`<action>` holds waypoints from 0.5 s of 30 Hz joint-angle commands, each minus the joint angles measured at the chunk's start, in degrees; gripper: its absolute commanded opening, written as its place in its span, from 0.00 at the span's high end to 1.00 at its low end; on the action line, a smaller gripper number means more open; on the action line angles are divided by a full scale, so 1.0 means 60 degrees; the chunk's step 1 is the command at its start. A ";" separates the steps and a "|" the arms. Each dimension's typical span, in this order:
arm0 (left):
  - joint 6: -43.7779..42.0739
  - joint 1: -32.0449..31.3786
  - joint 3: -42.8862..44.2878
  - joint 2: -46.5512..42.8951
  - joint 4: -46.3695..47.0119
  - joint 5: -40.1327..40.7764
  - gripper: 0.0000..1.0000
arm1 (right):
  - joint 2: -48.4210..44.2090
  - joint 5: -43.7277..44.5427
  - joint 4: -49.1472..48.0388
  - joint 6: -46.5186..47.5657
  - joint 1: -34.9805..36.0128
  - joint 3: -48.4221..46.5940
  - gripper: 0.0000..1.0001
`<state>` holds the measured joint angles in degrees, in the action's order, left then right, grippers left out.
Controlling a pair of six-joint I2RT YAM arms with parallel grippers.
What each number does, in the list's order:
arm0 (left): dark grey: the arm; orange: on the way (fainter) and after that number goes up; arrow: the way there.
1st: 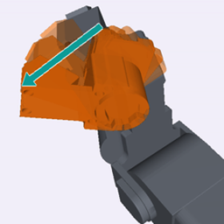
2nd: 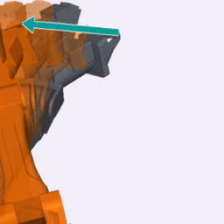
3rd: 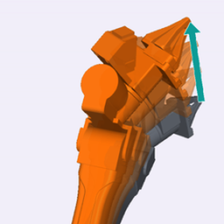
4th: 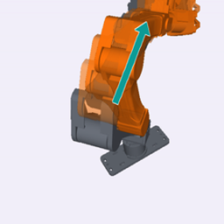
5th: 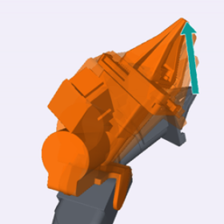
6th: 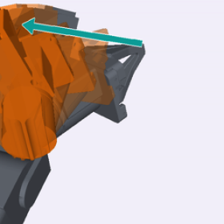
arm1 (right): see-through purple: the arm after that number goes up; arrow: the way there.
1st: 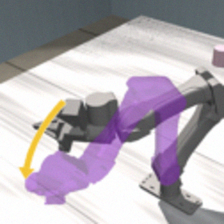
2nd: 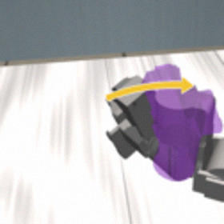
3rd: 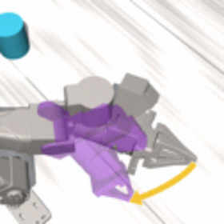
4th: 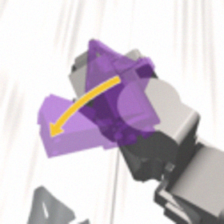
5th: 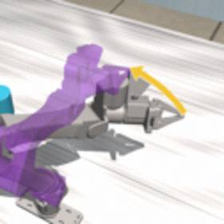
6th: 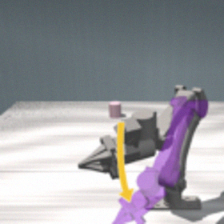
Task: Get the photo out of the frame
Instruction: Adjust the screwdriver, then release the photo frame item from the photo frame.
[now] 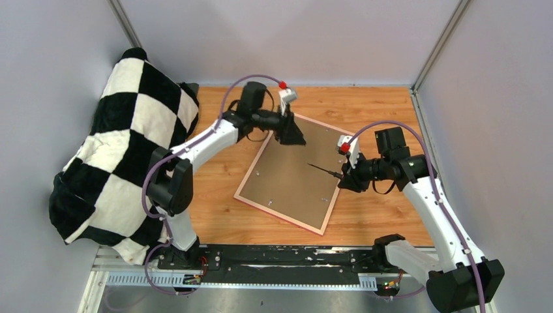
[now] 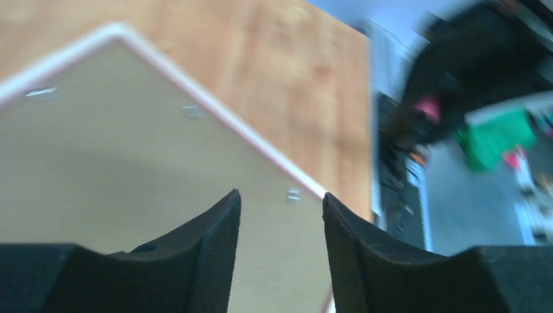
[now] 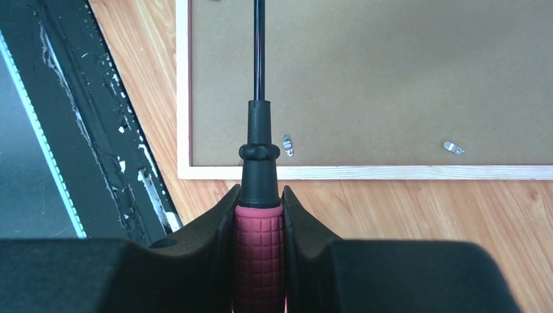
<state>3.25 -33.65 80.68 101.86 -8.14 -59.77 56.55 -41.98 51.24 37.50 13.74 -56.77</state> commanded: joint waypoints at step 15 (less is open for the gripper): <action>-0.0587 0.1770 0.5287 0.5070 -0.3034 0.7107 0.25 | 0.0180 0.1031 -0.0527 -0.0765 -0.0034 0.0108 1.00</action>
<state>0.75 -23.11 103.81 126.08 -18.65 -23.75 57.06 -36.58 48.64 33.95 13.76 -56.69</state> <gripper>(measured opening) 0.742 0.273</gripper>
